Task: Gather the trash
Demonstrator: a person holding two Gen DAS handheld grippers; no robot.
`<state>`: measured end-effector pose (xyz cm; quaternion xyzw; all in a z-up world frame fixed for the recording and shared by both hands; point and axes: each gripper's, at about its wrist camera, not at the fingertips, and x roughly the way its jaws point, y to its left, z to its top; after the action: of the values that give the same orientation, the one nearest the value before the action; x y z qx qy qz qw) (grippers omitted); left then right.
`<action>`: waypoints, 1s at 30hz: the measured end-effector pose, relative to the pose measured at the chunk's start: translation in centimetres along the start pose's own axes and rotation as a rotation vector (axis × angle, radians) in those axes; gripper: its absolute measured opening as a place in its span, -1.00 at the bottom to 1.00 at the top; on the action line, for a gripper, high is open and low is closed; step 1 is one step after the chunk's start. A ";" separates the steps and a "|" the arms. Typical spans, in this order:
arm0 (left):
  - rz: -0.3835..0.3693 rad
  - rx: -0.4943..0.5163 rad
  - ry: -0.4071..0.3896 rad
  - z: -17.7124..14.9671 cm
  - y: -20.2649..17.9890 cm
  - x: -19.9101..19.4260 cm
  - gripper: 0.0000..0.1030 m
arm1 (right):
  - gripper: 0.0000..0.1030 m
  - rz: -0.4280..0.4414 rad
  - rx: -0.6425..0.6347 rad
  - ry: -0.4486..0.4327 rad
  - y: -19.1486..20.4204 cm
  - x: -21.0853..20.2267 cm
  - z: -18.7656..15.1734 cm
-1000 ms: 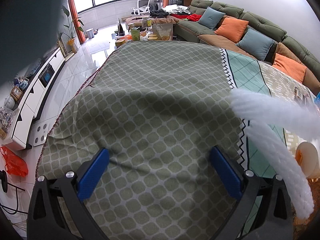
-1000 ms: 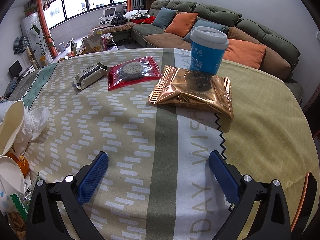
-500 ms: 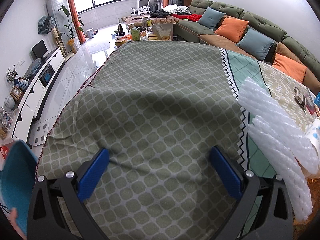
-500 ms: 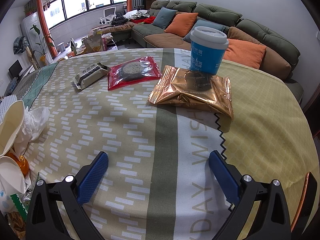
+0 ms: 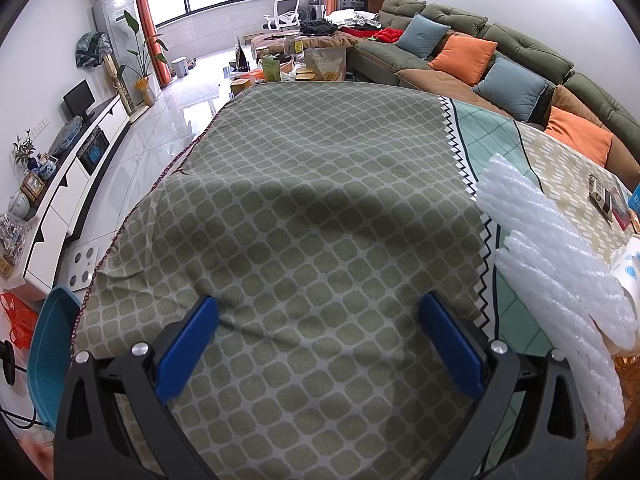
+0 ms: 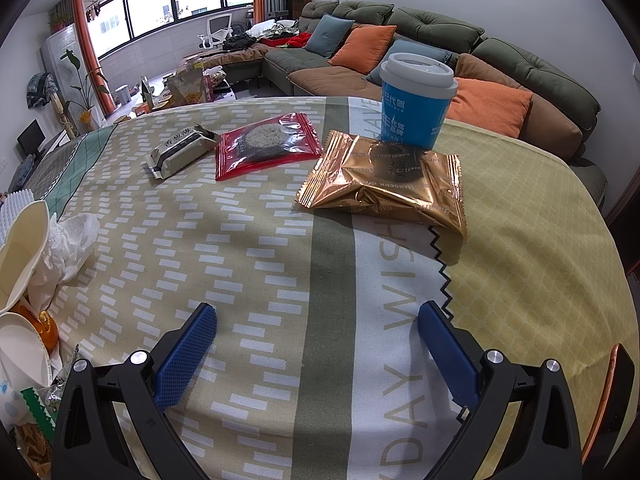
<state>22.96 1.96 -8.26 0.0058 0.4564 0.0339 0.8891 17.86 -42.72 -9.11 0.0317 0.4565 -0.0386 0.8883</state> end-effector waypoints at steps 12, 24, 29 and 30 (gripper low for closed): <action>0.000 -0.001 0.000 -0.1 0.1 0.0 0.95 | 0.94 -0.029 0.051 0.005 0.2 0.0 -0.1; 0.064 -0.082 -0.220 -1.8 2.1 -5.4 0.93 | 0.93 0.041 0.071 -0.400 7.1 -11.6 -2.7; 0.036 -0.078 -0.397 -5.3 2.5 -10.5 0.93 | 0.93 0.142 -0.016 -0.522 13.1 -14.9 -4.9; 0.032 -0.071 -0.422 -5.8 2.3 -11.2 0.94 | 0.93 0.156 -0.023 -0.552 14.2 -15.4 -5.5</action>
<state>11.63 3.43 -2.45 -0.0114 0.2584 0.0623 0.9640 5.83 -27.52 0.56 0.0450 0.1939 0.0278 0.9796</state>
